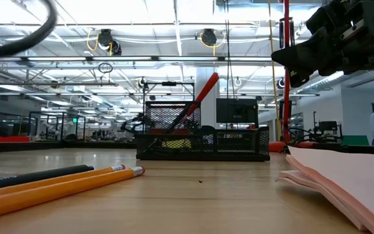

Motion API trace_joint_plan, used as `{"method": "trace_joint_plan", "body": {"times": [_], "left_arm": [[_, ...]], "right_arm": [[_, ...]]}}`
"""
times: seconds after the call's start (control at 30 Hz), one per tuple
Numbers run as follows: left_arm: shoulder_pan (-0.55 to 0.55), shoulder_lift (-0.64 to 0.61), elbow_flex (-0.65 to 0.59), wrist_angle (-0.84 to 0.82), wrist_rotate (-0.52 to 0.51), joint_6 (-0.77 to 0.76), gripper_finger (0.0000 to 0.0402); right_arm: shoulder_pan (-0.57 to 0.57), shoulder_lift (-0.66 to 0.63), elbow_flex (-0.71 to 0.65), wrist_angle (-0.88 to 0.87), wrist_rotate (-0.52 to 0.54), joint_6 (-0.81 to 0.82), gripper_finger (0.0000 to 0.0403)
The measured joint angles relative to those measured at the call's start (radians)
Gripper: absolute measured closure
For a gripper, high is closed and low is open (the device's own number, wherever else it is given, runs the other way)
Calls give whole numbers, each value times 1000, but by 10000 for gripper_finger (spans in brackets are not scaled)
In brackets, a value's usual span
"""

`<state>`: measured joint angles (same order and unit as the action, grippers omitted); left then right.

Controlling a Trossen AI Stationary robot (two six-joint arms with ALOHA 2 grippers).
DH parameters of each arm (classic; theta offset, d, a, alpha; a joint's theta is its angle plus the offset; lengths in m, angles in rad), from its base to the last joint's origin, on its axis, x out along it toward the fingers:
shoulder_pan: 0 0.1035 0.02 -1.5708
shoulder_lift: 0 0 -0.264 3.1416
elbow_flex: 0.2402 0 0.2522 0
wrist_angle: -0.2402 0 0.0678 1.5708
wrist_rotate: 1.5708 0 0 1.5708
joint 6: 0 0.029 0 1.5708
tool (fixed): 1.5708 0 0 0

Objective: Pick and place office supplies into organizer
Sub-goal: Put the black pen into the black desk organizer

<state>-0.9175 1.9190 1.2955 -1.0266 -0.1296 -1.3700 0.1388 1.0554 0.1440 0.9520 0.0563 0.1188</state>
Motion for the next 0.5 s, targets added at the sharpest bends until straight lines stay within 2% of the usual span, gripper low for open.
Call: {"method": "trace_joint_plan", "body": {"times": [0.13,0.27,0.5], "left_arm": [[26,-2,24,-68,-4,35,389],[38,-2,25,-135,44,33,369],[40,-2,25,-141,103,34,308]], "right_arm": [[0,0,0,0,0,0,399],[0,0,0,0,0,0,399],[0,0,0,-1,0,0,399]]}}
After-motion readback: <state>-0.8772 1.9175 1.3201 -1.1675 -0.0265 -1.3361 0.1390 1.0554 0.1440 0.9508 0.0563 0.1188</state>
